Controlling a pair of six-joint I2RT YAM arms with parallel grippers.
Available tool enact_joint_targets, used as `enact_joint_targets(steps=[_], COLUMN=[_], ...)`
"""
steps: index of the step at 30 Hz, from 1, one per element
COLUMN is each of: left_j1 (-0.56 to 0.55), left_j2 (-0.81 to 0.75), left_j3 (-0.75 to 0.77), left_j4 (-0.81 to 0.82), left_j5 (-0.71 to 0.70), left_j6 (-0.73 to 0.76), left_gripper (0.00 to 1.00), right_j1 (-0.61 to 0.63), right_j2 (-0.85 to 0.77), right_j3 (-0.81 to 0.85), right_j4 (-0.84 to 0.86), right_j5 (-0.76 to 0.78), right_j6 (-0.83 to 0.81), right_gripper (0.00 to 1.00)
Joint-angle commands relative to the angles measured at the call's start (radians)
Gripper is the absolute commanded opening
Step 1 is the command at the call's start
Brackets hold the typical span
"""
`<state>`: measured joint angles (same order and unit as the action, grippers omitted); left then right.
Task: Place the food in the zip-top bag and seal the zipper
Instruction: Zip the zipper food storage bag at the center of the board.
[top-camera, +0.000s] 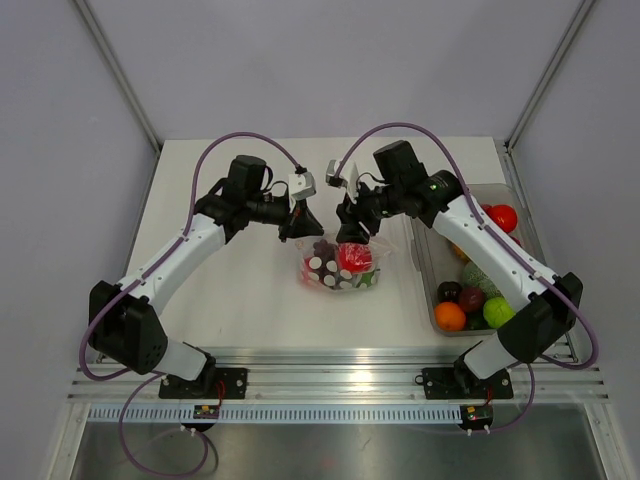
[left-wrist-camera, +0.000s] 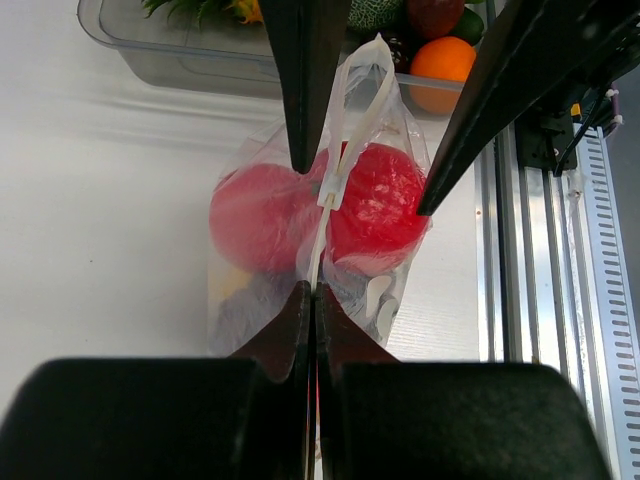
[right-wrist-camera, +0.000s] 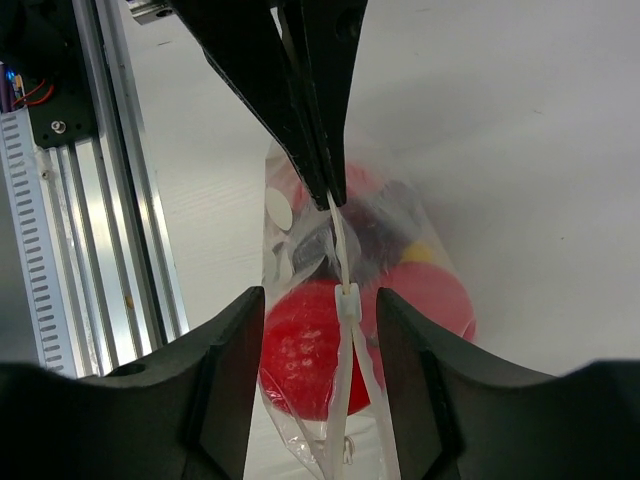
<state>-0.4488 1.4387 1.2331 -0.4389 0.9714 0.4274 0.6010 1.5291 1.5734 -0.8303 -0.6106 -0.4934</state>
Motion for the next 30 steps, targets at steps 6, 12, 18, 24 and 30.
enact_joint_targets(steps=[6,12,18,24,30], left_j1=[-0.004,-0.004,-0.005,-0.004,-0.004], left_j2=[-0.052,-0.052,-0.054,-0.054,-0.054], left_j3=[-0.015,-0.014,-0.014,-0.015,-0.017], left_j4=[0.062,0.063,0.063,0.063,0.055], left_j5=[0.010,0.010,0.006,0.006,-0.014], left_j6=[0.001,0.001,0.001,-0.001,0.007], left_gripper=[0.00,0.00,0.00,0.00,0.00], right_j1=[-0.009,-0.020,-0.023,-0.023,-0.023], right_j2=[0.039,0.042,0.040,0.036,0.011], right_j3=[0.005,-0.004,-0.012,-0.019,-0.032], right_j4=[0.016,0.034,0.042,0.042,0.069], right_j5=[0.035,0.040,0.038,0.035,0.048], right_j6=[-0.013,-0.005,-0.002,0.001,0.019], right_gripper=[0.52,0.43,0.29,0.20,0.00])
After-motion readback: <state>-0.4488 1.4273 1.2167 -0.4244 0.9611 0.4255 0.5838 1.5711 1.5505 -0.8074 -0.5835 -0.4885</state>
